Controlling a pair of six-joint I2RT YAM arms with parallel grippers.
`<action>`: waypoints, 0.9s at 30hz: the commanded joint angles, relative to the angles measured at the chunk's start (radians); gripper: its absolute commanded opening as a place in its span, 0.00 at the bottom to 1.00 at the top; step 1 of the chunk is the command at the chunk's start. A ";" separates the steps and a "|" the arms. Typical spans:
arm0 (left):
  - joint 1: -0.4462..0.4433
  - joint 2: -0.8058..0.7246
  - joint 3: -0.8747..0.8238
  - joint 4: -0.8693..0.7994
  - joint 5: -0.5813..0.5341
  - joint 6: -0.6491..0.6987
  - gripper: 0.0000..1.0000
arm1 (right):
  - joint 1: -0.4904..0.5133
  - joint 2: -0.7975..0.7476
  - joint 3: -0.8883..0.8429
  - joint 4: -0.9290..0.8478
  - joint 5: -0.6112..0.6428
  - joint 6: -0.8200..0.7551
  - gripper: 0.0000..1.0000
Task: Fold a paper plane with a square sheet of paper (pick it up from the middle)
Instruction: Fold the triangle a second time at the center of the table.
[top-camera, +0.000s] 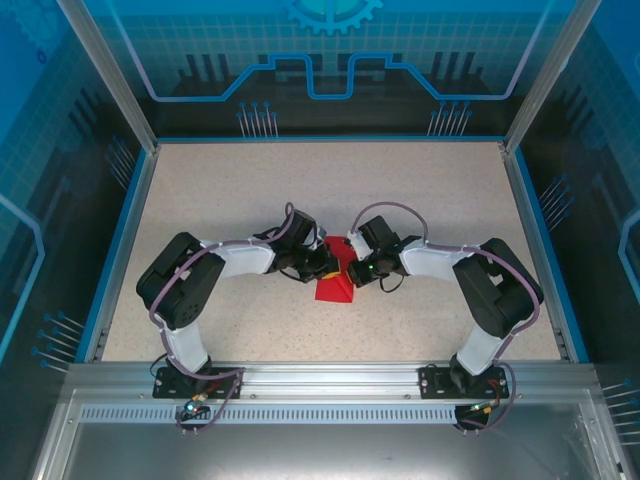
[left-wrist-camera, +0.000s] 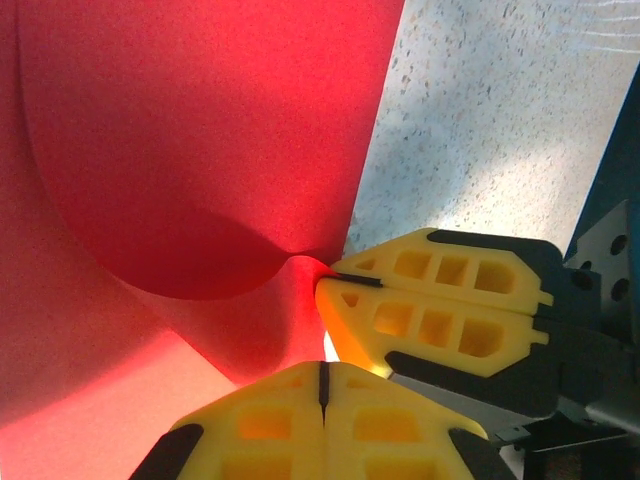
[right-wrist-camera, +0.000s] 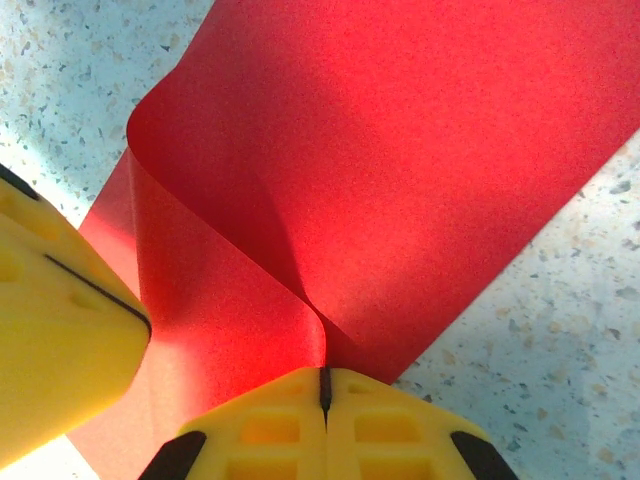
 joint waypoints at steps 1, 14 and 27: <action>-0.010 0.022 -0.013 0.016 0.023 -0.012 0.00 | -0.015 0.033 0.014 -0.026 0.028 -0.008 0.02; -0.012 0.097 -0.027 0.012 -0.014 -0.004 0.00 | -0.015 0.040 0.043 -0.021 0.021 -0.005 0.03; -0.013 0.100 -0.038 -0.025 -0.052 0.016 0.00 | -0.026 -0.129 0.029 -0.065 -0.005 0.068 0.18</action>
